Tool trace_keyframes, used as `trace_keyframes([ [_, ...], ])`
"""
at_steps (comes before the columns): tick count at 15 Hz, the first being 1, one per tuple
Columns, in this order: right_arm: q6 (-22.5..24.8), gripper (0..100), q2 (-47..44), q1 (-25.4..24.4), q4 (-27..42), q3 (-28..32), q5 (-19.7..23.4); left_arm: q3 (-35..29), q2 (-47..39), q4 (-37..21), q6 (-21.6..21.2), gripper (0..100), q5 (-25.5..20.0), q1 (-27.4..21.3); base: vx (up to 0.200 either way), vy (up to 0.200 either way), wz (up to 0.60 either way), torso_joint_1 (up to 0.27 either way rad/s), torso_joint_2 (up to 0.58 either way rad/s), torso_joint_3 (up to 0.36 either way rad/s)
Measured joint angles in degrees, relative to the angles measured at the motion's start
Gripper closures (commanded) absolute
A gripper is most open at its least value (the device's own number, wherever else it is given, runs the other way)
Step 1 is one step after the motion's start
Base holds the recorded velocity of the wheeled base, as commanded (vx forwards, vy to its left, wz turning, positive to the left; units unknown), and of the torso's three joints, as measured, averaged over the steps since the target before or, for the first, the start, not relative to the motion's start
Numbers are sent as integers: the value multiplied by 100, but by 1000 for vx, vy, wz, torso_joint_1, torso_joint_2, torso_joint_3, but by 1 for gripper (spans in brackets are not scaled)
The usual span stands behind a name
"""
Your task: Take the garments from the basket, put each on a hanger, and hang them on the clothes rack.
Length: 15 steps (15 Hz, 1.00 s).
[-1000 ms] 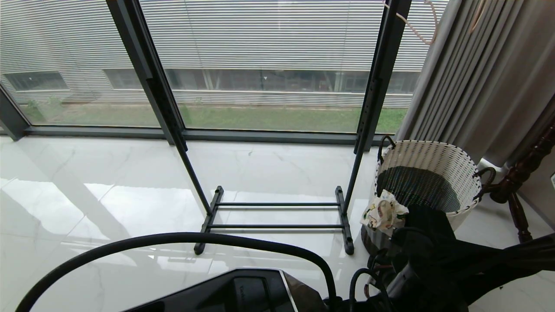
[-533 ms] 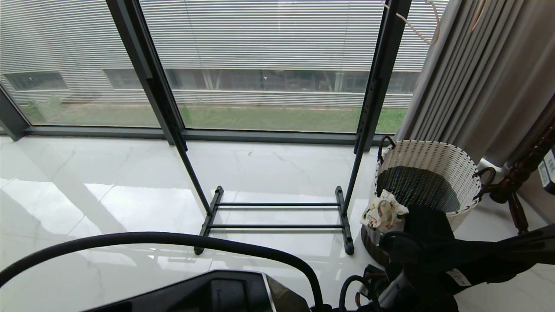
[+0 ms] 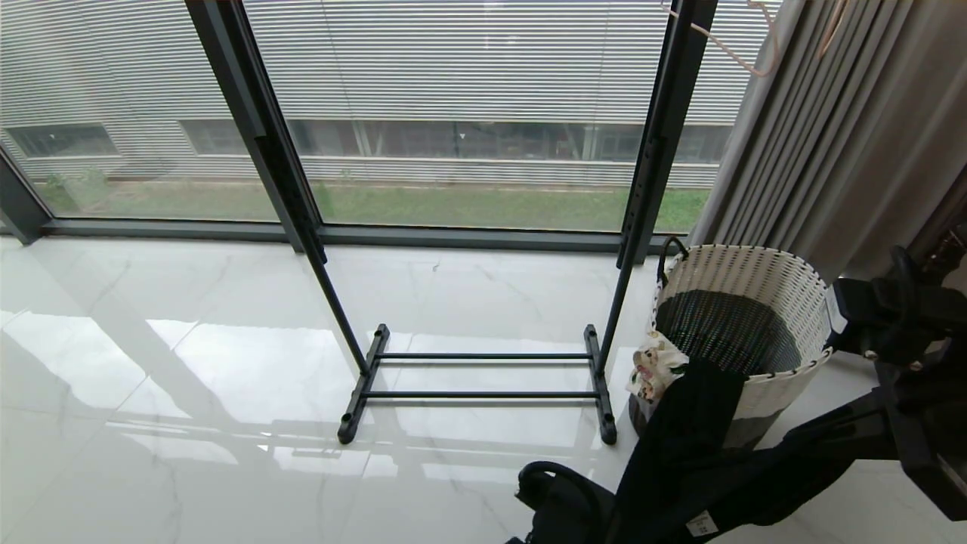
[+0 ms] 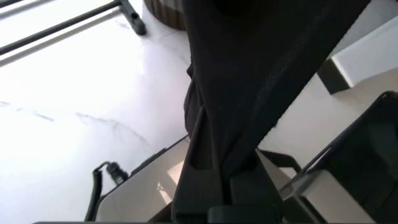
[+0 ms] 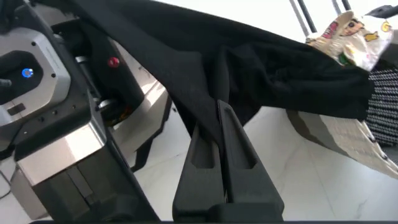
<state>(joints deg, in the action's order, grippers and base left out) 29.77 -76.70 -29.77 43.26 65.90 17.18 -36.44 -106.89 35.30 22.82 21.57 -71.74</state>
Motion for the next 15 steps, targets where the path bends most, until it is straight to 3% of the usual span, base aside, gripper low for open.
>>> trace_keyframes([
  [4,-29,100,-450,-405,-101,13,146,1268,1559,2,-5,100,5,-33,0,0,0,0,0,0],
  [6,-207,100,-623,-639,-400,22,258,1396,2055,-9,-11,100,-9,-37,0,0,0,0,0,0],
  [9,-870,100,-885,-1179,-1029,22,354,1406,2530,-112,-16,100,-33,-66,0,0,0,0,0,0],
  [12,-944,100,-1145,-1425,-1458,17,356,1418,2894,-778,-18,100,-33,30,0,0,0,0,0,0],
  [15,-955,100,-1332,-1498,-1773,17,356,1425,3490,-1908,-22,100,-33,162,0,0,0,0,0,0],
])
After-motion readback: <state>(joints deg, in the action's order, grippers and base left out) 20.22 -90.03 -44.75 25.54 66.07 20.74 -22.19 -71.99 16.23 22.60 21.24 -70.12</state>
